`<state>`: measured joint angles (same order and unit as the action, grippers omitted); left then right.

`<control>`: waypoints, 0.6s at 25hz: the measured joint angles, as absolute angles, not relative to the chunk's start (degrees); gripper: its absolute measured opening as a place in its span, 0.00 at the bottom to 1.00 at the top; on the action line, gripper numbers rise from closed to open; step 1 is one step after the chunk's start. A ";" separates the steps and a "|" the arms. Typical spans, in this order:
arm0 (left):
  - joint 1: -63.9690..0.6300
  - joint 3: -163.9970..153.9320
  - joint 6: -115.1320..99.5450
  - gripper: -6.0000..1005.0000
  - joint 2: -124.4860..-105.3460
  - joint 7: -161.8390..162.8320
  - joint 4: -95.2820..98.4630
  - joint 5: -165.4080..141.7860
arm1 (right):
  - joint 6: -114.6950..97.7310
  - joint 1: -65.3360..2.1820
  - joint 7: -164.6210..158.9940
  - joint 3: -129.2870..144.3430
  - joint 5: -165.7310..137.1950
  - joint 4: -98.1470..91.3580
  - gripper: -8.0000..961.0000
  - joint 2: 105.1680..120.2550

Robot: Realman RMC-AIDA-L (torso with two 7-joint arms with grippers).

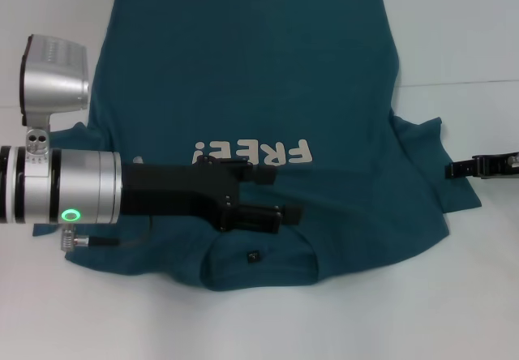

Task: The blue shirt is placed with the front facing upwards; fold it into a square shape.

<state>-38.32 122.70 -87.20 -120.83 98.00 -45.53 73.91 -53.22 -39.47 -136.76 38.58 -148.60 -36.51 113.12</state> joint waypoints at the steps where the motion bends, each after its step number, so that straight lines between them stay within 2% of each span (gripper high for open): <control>1: -38.32 122.70 -87.19 0.87 -120.81 98.00 -45.53 73.91 | -53.19 -39.49 -136.76 38.58 -148.60 -36.41 0.78 113.09; 15: -38.38 122.70 -87.68 0.87 -121.01 98.00 -45.53 73.48 | -52.65 -39.55 -136.76 38.43 -148.50 -35.72 0.77 113.32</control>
<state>-38.38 122.70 -87.68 -121.01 98.00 -45.53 73.48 -52.65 -39.55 -136.76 38.43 -148.50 -35.72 113.32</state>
